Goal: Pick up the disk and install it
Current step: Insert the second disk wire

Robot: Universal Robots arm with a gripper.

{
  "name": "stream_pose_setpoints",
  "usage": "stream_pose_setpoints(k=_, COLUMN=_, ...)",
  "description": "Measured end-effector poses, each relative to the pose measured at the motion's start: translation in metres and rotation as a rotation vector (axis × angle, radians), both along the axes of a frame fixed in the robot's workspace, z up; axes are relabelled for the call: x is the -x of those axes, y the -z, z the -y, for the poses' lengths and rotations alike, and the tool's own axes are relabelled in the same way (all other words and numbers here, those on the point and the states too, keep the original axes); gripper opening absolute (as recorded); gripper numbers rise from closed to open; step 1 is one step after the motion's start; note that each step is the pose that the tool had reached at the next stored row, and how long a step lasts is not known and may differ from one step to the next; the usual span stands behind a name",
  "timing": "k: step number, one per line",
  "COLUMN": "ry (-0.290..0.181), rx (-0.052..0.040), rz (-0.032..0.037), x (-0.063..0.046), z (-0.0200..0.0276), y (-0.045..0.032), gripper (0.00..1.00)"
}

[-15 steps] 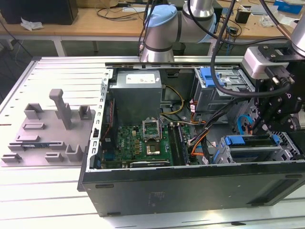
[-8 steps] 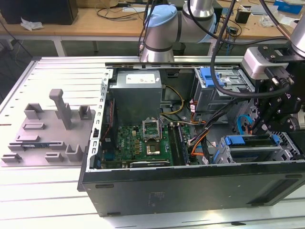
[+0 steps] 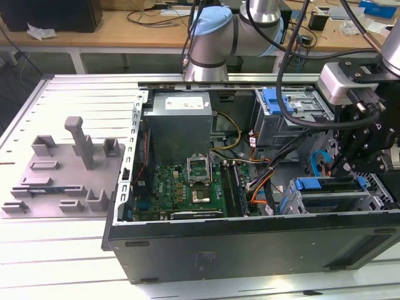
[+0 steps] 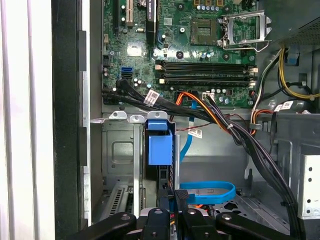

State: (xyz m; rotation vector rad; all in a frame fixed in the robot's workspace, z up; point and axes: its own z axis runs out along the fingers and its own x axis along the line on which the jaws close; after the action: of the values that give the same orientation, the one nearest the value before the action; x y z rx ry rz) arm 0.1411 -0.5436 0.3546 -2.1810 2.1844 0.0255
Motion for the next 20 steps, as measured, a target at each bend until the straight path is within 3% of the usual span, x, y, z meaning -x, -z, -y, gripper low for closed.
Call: stream_pose_setpoints(k=20, ry=0.0, rx=-0.0027, rz=0.0, x=-0.0006, z=0.0015, y=0.0053, gripper=0.16)
